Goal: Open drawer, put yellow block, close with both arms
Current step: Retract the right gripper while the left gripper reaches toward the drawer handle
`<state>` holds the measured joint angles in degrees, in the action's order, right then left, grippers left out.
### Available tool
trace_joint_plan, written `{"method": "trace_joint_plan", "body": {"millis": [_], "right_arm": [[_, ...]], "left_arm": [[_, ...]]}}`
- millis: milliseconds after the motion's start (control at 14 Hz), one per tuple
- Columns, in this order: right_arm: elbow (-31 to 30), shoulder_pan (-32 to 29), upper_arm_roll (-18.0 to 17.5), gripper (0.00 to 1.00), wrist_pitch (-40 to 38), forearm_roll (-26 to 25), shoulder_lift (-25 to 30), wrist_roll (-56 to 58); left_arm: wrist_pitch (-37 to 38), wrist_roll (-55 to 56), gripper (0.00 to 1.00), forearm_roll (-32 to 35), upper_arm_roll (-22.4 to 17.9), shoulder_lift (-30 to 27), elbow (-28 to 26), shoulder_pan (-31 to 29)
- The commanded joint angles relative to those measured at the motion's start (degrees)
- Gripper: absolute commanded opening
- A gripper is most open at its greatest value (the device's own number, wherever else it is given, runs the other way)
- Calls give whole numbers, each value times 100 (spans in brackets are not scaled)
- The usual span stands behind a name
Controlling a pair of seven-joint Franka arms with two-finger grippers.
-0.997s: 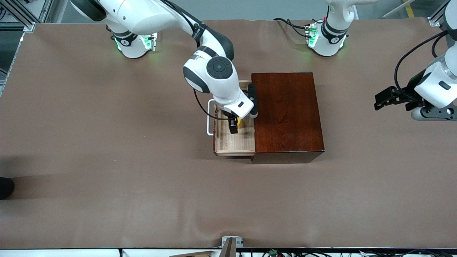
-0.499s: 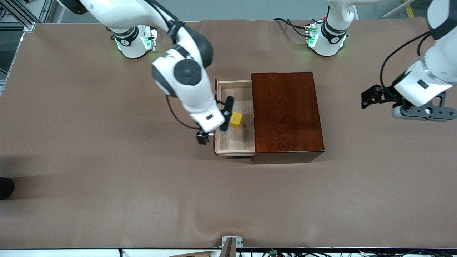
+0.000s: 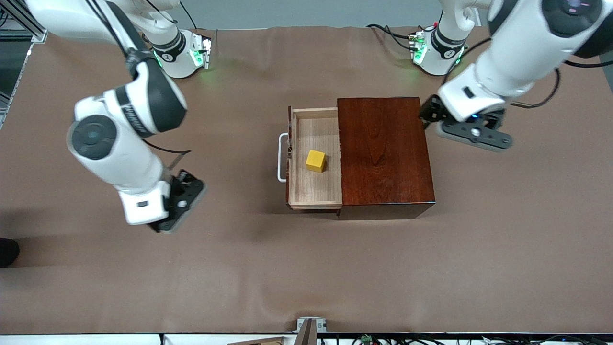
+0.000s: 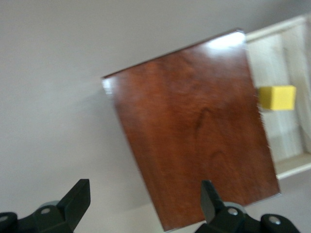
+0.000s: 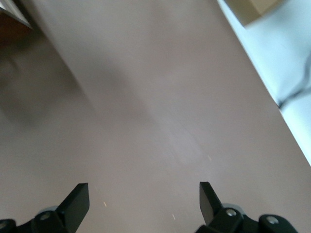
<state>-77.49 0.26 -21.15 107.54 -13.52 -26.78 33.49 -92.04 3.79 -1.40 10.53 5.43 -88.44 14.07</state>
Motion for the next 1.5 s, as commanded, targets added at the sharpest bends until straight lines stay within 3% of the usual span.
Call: {"method": "trace_joint_plan", "body": {"millis": [0, 285, 427, 641, 926, 1211, 1425], "right_arm": [[-424, 140, 540, 100, -233, 51, 759, -141], [-610, 184, 937, 100, -374, 77, 1279, -675], [-601, 394, 1314, 100, -715, 357, 1490, -1140], [-601, 527, 1763, 100, -1199, 753, 1780, -1695], [-610, 483, 1852, 100, -1832, 807, 2202, -1898], [-706, 396, 1852, 100, -2562, 1175, 2615, -2986], [-759, 272, 1991, 100, -2607, 1185, 2739, -3033]], "left_arm": [[-15, -203, 100, -219, 254, 54, 151, 446], [-234, -958, 100, -237, 1107, 790, 861, 860], [-855, -1457, 100, -185, 1284, 1291, 1012, 1210], [-1955, -2416, 100, -150, 1232, 2091, 1223, 1712], [-3045, -3181, 100, 419, 1223, 3014, 1399, 1951], [-3574, -3719, 100, 974, 1136, 3604, 1426, 2196], [-3785, -3904, 100, 1046, 898, 3754, 1426, 2398]]}}
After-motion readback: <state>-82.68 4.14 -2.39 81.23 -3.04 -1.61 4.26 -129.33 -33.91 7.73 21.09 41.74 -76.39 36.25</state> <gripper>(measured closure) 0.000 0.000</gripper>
